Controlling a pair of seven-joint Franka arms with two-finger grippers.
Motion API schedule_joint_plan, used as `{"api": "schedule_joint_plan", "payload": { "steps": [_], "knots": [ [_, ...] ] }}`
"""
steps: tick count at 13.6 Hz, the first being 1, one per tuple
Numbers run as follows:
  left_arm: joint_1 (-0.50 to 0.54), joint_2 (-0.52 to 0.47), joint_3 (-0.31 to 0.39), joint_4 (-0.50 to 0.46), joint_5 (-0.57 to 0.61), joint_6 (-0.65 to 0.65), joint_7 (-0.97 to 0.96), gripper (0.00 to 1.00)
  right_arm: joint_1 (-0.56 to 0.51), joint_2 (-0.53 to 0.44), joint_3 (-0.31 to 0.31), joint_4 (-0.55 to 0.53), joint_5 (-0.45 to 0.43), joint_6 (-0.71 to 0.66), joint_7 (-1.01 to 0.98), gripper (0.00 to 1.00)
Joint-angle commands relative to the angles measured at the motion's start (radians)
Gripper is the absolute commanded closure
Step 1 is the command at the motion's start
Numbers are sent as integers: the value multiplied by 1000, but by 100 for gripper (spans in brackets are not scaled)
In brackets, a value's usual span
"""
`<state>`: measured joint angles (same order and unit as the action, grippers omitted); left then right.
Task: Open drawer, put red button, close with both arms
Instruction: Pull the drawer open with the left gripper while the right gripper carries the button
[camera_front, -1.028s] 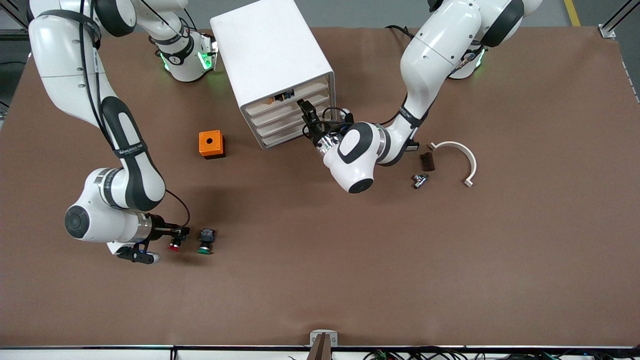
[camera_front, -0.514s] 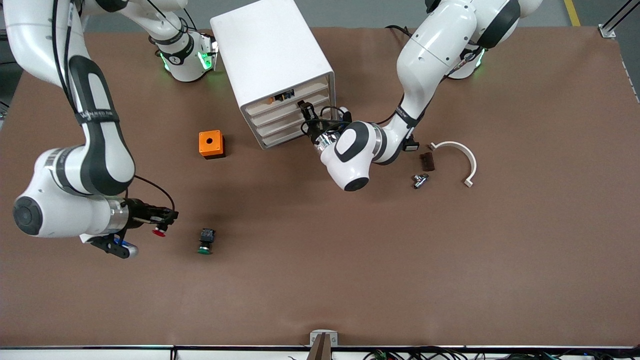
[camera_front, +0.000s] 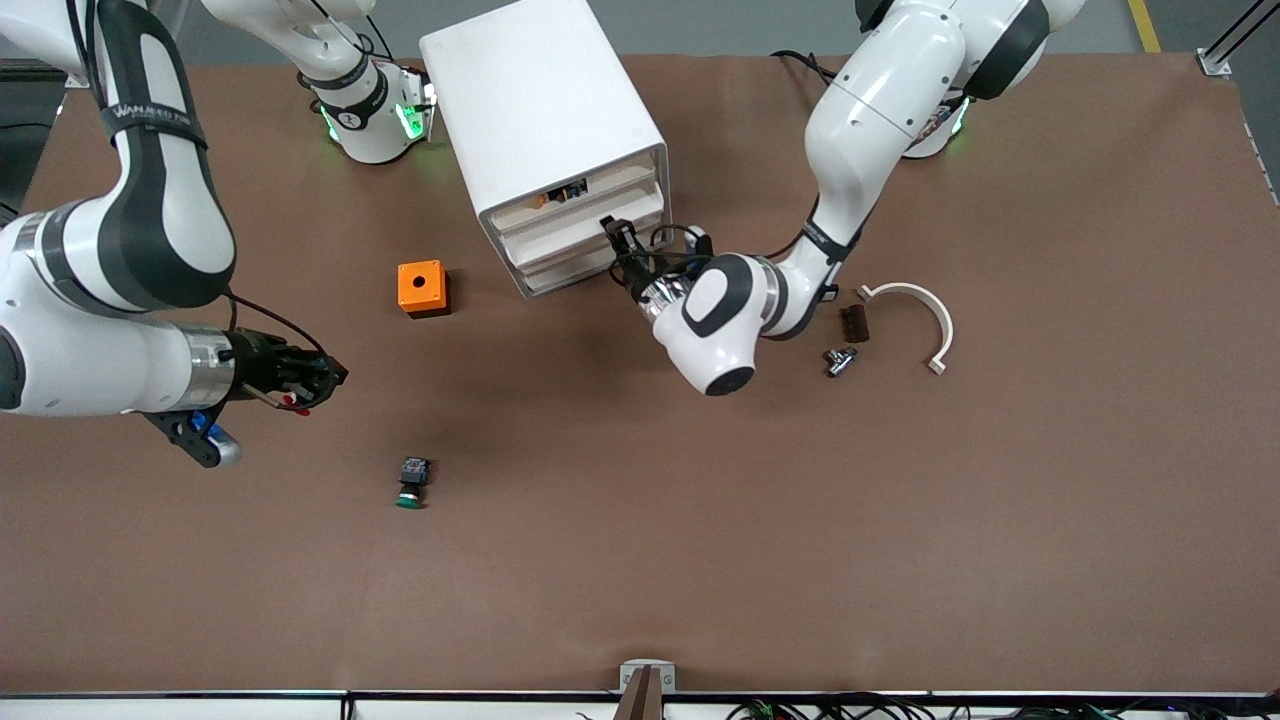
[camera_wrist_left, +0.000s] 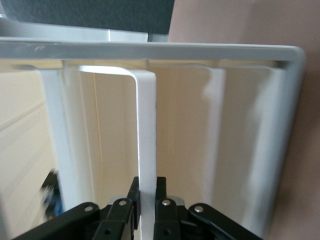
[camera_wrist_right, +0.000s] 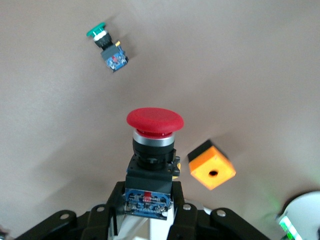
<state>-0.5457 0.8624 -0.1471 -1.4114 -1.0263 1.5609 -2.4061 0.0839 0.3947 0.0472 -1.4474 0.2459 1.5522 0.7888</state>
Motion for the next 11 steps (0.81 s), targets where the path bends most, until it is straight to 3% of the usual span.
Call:
{"api": "schedule_joint_plan", "payload": {
  "steps": [1, 3, 4, 6, 7, 8, 11],
  "knots": [
    [87, 12, -6, 71, -21, -1, 31, 99, 14, -34, 80, -16, 6, -6, 218, 98],
    [104, 12, -5, 81, -21, 27, 48, 97, 14, -37, 153, -16, 4, 3, 379, 98],
    [108, 12, -3, 83, -20, 34, 65, 83, 14, -37, 184, -16, -3, 8, 456, 98],
    [121, 12, 4, 84, -21, 42, 90, 44, 22, -37, 242, -24, -10, 26, 576, 98],
    [127, 12, 9, 84, -21, 42, 88, 13, 43, -37, 253, -27, -10, 35, 628, 98],
    [130, 10, 9, 87, -20, 42, 88, 1, 69, -37, 255, -39, -10, 55, 670, 98],
    [161, 1, 12, 132, -8, 41, 88, 1, 148, -36, 255, -80, -11, 155, 794, 98]
  ]
}}
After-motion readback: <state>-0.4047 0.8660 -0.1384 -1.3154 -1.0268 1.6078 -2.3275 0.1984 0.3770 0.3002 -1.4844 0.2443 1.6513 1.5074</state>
